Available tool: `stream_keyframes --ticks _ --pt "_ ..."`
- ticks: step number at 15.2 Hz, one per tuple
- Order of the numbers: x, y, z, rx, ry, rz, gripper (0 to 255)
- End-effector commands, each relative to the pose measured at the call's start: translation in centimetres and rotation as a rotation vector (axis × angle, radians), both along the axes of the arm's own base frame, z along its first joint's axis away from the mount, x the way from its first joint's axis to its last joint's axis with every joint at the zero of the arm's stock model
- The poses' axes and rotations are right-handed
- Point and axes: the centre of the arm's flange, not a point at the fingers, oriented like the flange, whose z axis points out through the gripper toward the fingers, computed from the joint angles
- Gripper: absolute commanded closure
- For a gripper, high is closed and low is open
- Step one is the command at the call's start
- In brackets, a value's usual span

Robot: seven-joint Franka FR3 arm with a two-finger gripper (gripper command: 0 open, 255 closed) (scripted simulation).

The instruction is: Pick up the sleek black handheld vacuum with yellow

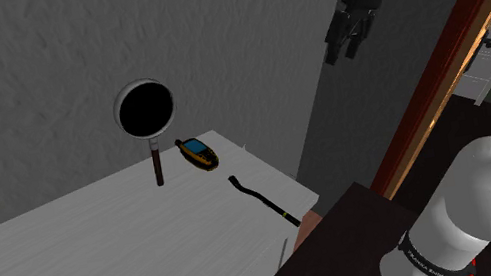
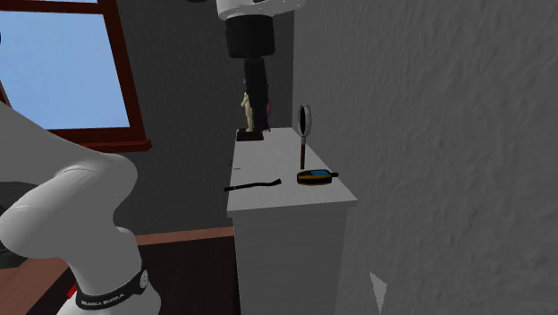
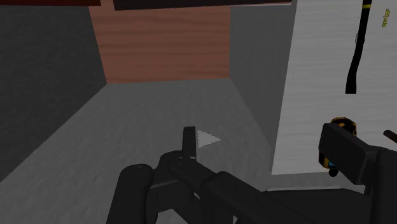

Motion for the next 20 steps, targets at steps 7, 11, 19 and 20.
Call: stream_keyframes --ticks 7,11,19,20 --pt "0.2 5.2 -5.4 0.034 0.008 0.018 0" --pt "0.3 8.8 -8.9 0.057 0.013 0.029 0" --pt "0.3 16.3 -15.6 0.103 0.024 0.053 0" --pt "0.3 17.2 -16.5 0.109 0.025 0.056 0"
